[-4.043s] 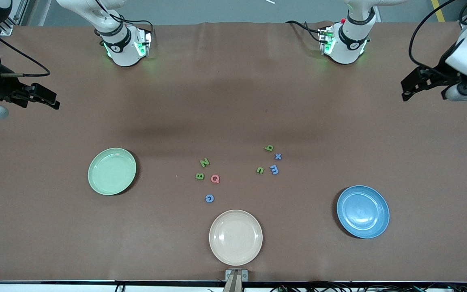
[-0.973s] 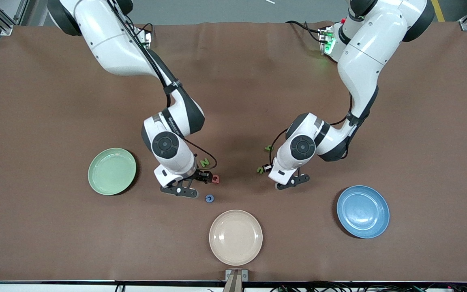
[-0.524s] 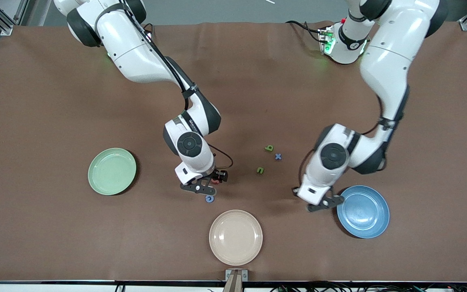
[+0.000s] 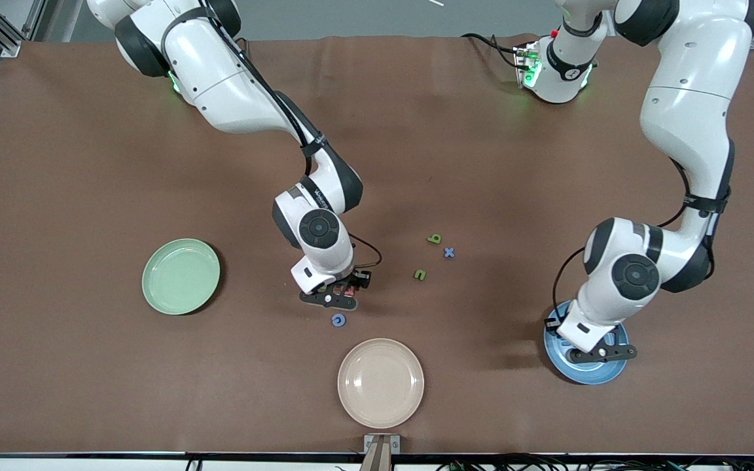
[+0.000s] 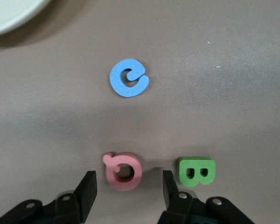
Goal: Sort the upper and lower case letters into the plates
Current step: 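Carry the pink d to the green plate while the left gripper returns to letters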
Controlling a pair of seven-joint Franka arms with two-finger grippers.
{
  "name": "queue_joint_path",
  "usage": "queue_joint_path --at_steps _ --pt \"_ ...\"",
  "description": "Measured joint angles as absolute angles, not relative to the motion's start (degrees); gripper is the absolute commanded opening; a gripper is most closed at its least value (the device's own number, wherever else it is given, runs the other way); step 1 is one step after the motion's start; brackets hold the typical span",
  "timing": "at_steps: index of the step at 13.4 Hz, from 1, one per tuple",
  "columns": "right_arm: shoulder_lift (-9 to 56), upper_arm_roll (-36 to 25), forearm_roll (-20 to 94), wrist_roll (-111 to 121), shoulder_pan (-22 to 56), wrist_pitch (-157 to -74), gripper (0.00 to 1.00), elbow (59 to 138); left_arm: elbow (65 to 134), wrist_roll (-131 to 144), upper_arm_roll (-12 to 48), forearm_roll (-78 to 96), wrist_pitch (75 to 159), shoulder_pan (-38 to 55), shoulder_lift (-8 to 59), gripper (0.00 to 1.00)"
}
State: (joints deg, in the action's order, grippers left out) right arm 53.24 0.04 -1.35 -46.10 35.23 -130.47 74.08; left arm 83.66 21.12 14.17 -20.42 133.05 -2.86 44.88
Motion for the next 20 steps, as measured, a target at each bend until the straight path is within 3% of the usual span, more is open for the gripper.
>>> queue_joint_path --at_steps 1,3,4,6,7,11,15,17,20 --pt "53.61 0.04 -1.77 -46.56 35.25 -130.53 0.59 74.07 83.68 18.23 14.1 -20.42 133.05 -4.09 45.04 1.0" --pt "54.01 0.04 -2.21 -46.8 35.26 -130.83 0.54 73.97 83.68 14.82 14.09 -20.42 133.1 -5.95 45.19 1.0" --pt "54.02 0.04 -2.25 -46.83 35.26 -130.83 0.44 73.83 83.65 14.54 14.11 -20.42 133.15 -6.45 45.18 1.0" --pt "54.02 0.0 -2.31 -46.84 35.26 -130.83 0.07 73.7 83.38 14.58 14.82 -20.42 133.25 -6.47 45.11 1.0" --pt "54.02 -0.07 -2.32 -46.85 35.26 -130.76 0.0 73.5 83.23 14.71 15.69 -20.41 133.25 -6.31 44.9 1.0" --pt "53.86 -0.9 -2.35 -46.08 34.75 -130.15 0.0 72.56 85.02 24.32 22.17 -20.41 129.27 -5.14 42.58 1.0" --pt "47.78 -1.16 -1.65 -32.82 26.98 -118.72 0.0 71.88 93.22 38.39 23.1 -20.45 128.99 1.85 38.19 0.99" --pt "42.66 -1.14 -0.62 -22.6 21.37 -117.63 0.0 76.88 101.19 40.92 23.13 -20.46 135.94 2.81 35.13 0.95" --pt "35.27 -1.11 -0.06 -9.03 13.03 -122.52 0.0 90.49 110.87 43.9 23.59 -20.46 144.24 2.54 32.94 0.8"
